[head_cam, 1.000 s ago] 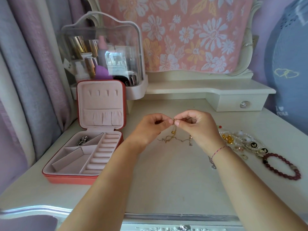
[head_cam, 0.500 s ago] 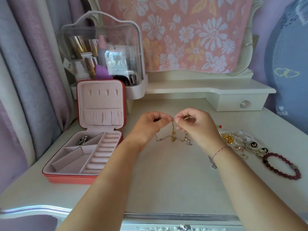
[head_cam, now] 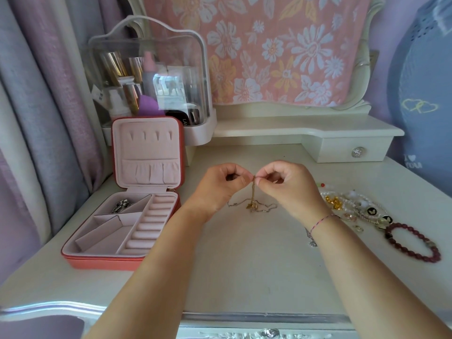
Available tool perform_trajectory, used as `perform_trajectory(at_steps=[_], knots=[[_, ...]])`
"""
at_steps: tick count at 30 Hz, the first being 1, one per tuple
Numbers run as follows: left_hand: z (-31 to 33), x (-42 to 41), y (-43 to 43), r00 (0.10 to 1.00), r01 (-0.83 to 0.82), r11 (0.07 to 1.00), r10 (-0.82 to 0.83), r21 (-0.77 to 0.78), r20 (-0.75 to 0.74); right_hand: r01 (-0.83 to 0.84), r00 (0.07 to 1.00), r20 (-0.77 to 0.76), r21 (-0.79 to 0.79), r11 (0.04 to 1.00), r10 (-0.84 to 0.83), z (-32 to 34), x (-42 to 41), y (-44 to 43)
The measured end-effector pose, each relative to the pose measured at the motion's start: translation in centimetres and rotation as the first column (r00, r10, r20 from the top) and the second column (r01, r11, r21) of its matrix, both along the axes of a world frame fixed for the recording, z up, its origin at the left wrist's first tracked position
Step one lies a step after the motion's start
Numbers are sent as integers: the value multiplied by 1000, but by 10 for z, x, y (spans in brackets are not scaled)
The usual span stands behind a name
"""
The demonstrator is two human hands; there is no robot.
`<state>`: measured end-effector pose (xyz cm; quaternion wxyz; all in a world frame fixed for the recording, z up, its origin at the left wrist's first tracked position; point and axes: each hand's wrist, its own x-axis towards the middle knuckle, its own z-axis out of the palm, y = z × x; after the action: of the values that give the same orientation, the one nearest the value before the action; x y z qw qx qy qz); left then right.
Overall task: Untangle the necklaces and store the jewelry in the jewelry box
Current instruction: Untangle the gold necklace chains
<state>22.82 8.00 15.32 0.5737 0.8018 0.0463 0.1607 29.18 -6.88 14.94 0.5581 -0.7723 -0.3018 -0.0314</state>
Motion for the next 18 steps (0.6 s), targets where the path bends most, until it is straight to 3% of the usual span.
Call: perform_trajectory(at_steps=[13,18], knots=[[-2,0,-2,1000,29,998,-29,52,-9,-12,1000,24,-103,995,15,0,-1,0],[-1,2,2,997,-76,997,76,14,-5,26,1000,1,-44,999,-26,1,3,-2]])
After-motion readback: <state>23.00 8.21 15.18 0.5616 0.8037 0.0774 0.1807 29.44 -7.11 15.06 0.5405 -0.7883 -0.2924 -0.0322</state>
